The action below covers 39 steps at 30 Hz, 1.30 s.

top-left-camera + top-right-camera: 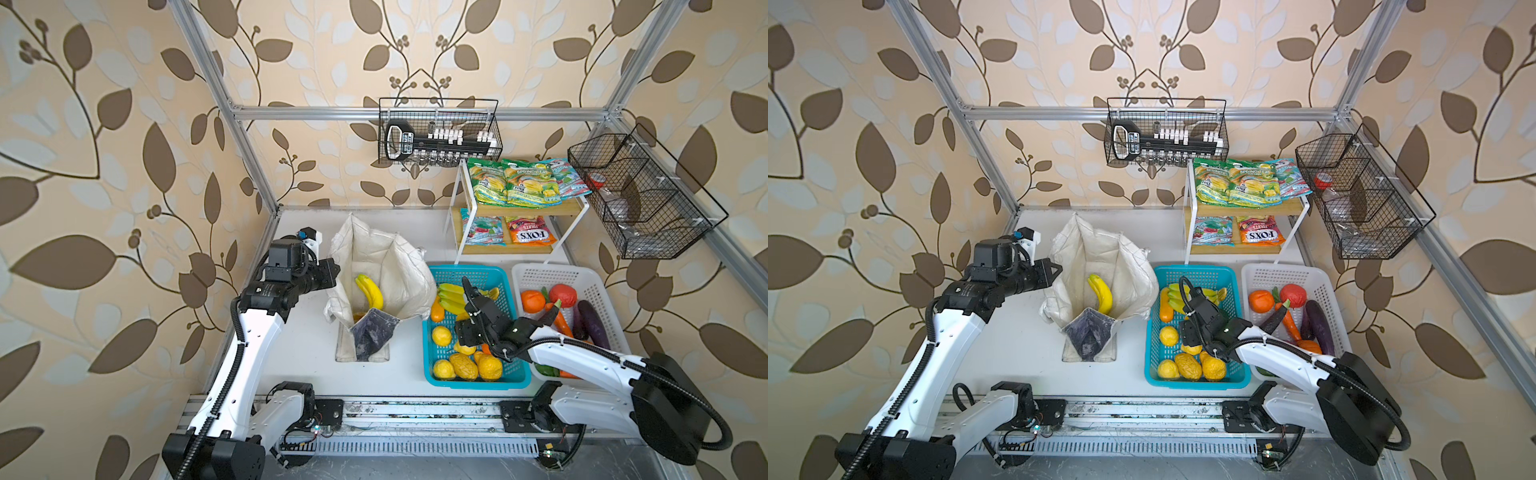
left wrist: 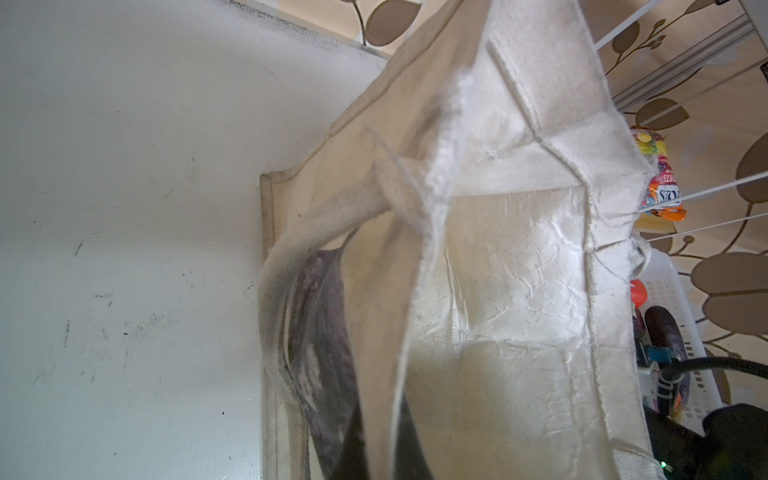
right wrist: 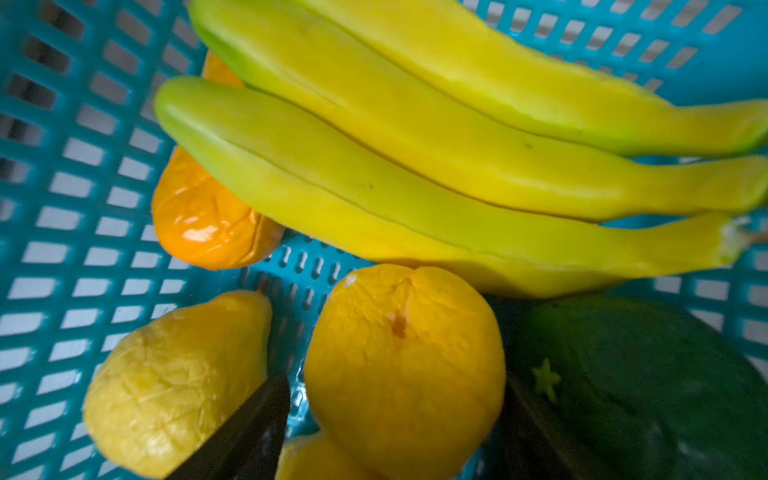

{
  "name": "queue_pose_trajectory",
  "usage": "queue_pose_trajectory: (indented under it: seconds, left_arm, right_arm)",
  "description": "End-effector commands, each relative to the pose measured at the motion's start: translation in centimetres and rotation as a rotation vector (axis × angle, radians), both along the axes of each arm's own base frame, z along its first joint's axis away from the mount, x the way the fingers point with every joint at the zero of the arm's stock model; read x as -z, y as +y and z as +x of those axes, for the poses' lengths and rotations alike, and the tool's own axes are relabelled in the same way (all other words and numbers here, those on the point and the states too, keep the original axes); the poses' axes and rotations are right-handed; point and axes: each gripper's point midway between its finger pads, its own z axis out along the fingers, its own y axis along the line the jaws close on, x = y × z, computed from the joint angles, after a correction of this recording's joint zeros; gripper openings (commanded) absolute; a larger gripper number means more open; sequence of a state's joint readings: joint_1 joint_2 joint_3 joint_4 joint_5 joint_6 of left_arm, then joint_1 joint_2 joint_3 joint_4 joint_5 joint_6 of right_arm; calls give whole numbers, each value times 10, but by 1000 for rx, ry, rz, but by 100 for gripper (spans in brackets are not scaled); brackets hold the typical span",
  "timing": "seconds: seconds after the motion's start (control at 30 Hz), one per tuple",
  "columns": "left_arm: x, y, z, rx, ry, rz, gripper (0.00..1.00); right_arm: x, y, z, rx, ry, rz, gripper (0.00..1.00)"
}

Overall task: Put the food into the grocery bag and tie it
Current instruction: 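Grasp a yellow lemon in the teal basket with the right gripper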

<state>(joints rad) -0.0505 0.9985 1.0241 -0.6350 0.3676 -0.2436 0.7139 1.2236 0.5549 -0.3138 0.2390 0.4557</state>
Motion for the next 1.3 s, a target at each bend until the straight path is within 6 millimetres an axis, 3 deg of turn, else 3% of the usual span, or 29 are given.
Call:
queue_pose_trajectory:
  seconds: [0.0, 0.2, 0.43, 0.6, 0.73, 0.97, 1.27]
  left_arm:
    - [-14, 1, -3, 2, -43, -6, 0]
    - [-12, -2, -2, 16, -31, -23, 0]
    - [-16, 0, -4, 8, -49, -11, 0]
    - [-10, 0, -2, 7, -27, -9, 0]
    - [-9, -3, -1, 23, -23, -24, 0]
    - [-7, 0, 0, 12, -21, -9, 0]
    - [-8, 1, -1, 4, -20, -2, 0]
  right_arm:
    - [1, 10, 6, -26, 5, -24, 77]
    - [14, 5, 6, 3, 9, -56, 69]
    - [7, 20, 7, -26, -19, 5, 77]
    - [11, 9, 18, 8, -51, -87, 75]
    - [12, 13, 21, -2, -53, -109, 69]
    - [8, 19, 25, -8, -77, -87, 73]
    - [-25, 26, 17, -38, -124, 28, 61]
